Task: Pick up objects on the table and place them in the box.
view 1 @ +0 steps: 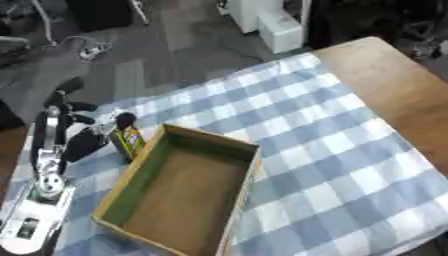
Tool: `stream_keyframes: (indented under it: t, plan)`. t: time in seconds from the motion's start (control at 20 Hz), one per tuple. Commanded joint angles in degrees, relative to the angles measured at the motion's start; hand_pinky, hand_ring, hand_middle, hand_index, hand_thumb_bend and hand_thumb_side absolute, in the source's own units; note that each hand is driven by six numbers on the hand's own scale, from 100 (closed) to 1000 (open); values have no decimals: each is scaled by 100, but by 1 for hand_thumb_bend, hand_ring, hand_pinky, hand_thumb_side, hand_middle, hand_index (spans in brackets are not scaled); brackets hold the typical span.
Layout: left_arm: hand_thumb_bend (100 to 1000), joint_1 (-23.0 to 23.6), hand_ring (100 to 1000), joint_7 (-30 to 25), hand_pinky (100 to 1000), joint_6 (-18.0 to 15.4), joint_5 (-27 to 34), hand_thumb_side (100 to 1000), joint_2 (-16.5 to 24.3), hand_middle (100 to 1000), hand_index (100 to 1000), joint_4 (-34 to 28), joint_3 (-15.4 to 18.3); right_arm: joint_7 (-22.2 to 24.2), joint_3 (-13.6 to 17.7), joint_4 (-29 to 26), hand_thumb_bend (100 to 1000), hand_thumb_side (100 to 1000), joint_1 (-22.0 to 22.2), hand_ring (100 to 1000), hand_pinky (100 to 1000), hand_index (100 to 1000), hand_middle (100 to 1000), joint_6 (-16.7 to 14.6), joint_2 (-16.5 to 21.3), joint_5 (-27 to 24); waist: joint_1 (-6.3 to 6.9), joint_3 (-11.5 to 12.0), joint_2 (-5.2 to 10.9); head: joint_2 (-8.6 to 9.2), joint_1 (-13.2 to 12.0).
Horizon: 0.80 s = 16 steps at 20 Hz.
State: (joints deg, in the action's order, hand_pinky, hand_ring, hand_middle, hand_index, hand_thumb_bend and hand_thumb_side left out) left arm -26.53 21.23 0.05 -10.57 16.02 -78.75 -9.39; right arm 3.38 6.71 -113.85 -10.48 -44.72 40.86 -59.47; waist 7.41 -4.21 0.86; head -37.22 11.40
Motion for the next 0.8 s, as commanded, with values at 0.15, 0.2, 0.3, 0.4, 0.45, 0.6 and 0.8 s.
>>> stream_keyframes:
  t: [0.15,0.2,0.3,0.4,0.45,0.6,0.8]
  plan:
    - [1000,-256,637,124,509,-6,-98,531,83,822,904,163,161,-2,59,-74,100,1000,-92,384,440,501,426,48,126,-40,-41,-16,61,140,-178]
    - [1000,-292,638,144,509,-17,-104,530,106,822,904,205,176,-5,62,-74,100,1000,-97,384,440,501,426,52,132,-48,-36,-21,64,160,-204]
    - [1000,-345,638,173,510,-43,-117,530,142,821,903,270,196,-10,67,-74,100,1000,-103,384,440,501,426,60,142,-58,-27,-28,65,196,-245]
    - [1000,-393,638,193,511,-53,-142,531,180,820,902,340,218,-8,64,-74,100,1000,-111,383,440,501,425,74,147,-60,-17,-34,65,229,-280]
    - [1000,-414,638,199,512,-52,-154,532,194,821,902,383,229,-8,63,-74,100,1000,-117,383,440,500,425,81,148,-61,-12,-38,65,235,-289]
    - [1000,-475,640,204,514,-43,-187,535,204,822,902,524,253,-10,63,-74,100,1000,-128,383,440,500,425,94,150,-70,-6,-47,65,243,-293]
    - [1000,-561,663,177,544,-48,-227,537,182,828,903,740,265,-2,59,-74,100,1000,-131,383,441,500,424,111,152,-77,-5,-51,72,224,-287]
